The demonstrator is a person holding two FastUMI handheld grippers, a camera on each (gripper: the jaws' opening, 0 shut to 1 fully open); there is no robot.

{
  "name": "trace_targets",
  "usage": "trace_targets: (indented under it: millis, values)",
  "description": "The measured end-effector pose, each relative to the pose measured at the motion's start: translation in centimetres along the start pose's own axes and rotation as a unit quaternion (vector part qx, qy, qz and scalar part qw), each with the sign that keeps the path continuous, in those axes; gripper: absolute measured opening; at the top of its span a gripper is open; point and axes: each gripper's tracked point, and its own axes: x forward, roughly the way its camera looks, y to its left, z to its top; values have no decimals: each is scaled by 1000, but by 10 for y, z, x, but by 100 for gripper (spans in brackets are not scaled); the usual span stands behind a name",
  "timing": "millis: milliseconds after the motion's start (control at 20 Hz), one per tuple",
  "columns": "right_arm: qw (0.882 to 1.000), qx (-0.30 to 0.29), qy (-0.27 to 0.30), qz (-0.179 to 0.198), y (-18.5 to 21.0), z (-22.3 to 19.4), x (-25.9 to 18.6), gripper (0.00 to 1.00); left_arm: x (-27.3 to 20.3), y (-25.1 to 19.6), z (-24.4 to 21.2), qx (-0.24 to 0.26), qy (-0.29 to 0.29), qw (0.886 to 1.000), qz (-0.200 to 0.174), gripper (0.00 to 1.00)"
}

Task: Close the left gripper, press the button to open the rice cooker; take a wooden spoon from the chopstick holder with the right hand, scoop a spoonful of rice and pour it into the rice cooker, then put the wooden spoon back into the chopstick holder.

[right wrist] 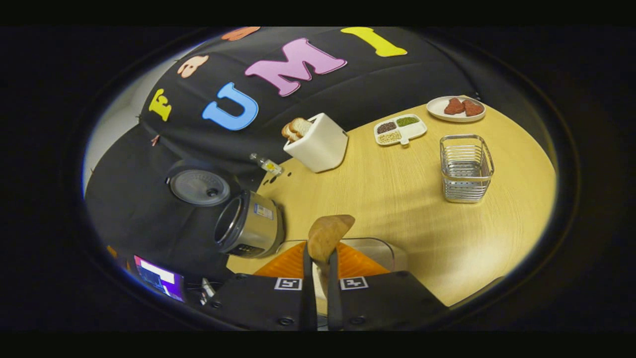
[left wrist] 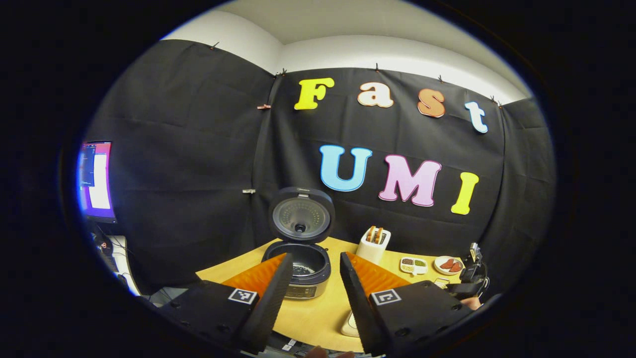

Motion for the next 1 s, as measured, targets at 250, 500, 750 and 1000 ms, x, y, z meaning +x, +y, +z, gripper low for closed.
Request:
trace_targets:
  millis: [250, 500, 750, 1000]
  values:
    - [1000, 9, -28, 2, 30, 21, -14, 13, 14, 23, 3, -19, -2, 1000, -20, 69]
    - [998, 45, -47, 21, 83, 30, -22, 17, 26, 70, 12, -29, -10, 999, -26, 69]
    - [992, 90, -72, 58, 159, 44, -4, 13, 34, 116, 9, -38, -6, 999, -30, 69]
    - [986, 117, -83, 90, 233, 58, 48, 13, 39, 160, 10, -45, -6, 999, -21, 69]
